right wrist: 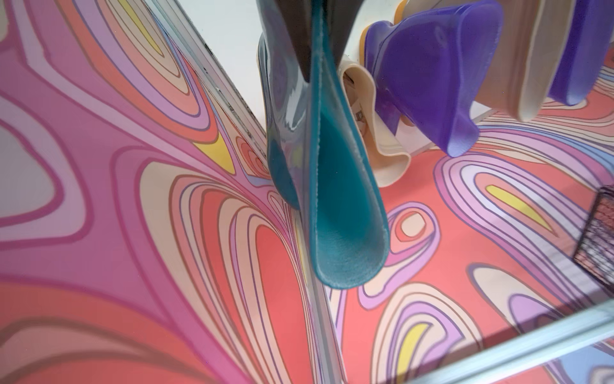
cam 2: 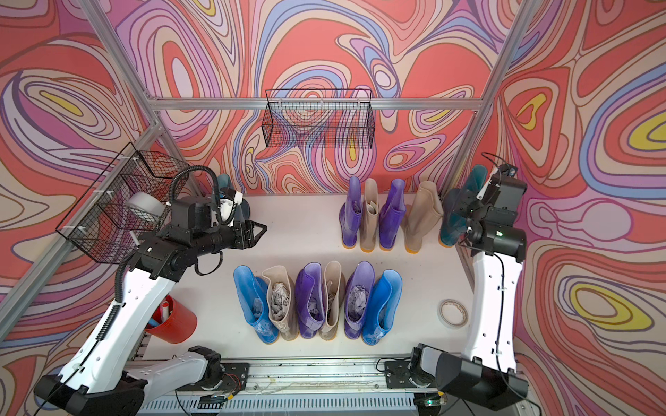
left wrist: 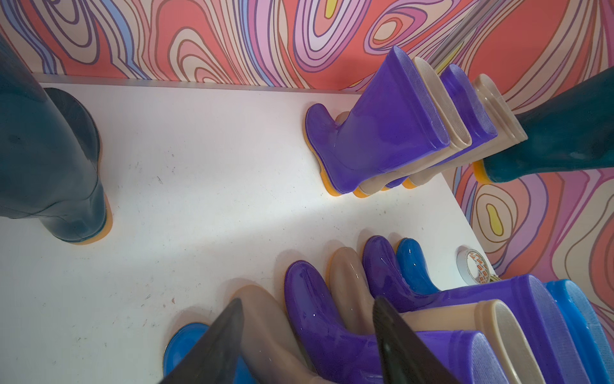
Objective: Match and arrange rain boots in pairs
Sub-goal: Pick up the rain boot at the center of the board, then pair a pair of rain boots at the center of the board.
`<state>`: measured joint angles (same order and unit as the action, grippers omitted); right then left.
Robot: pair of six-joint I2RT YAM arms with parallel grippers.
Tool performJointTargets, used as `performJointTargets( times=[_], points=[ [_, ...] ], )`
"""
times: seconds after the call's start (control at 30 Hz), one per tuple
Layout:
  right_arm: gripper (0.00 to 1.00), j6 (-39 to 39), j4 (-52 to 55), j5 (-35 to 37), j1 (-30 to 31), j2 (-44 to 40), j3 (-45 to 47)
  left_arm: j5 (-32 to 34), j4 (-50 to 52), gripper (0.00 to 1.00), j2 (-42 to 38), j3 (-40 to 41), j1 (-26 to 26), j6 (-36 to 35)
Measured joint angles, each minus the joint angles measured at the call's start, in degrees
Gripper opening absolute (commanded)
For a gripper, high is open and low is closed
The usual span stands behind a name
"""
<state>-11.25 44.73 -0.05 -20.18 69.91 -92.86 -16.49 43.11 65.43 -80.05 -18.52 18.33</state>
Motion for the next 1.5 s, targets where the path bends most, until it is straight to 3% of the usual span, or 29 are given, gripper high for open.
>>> performJointTargets(
  times=[0.3, 0.63, 0.9, 1.1, 1.17, 1.27, 1.5],
  points=[
    [0.05, 0.48, 3.91, -3.15, 0.0, -3.17, -15.93, 0.0, -0.04, 0.64, -0.92, 0.22, -0.31, 0.44],
    [0.05, -1.66, 9.9, -18.4, -0.02, 5.09, -34.07, 0.17, -0.02, 0.64, -0.94, 0.24, -0.31, 0.48],
    [0.06, -8.11, 8.68, -34.99, 0.0, 9.75, -36.79, 1.6, 0.68, 0.64, -0.96, -0.55, -0.31, 0.83],
    [0.06, -17.81, -4.15, -45.77, 0.24, 9.46, -33.53, 2.01, 0.81, 0.64, -1.11, -0.61, -0.31, 1.49],
    [0.07, -20.33, -8.52, -47.41, 1.68, 9.55, -32.13, 2.16, 0.81, 0.64, -1.22, -0.61, -0.31, 1.7],
    [0.07, -19.85, -9.92, -47.1, 8.66, 11.93, -33.83, 2.25, 0.81, 0.64, -1.22, -0.63, -0.31, 1.9],
    [0.08, -12.98, -3.5, -41.05, 26.4, 27.1, -48.33, 2.27, 0.81, 0.63, -1.11, -1.62, -0.31, 1.9]
  ],
)
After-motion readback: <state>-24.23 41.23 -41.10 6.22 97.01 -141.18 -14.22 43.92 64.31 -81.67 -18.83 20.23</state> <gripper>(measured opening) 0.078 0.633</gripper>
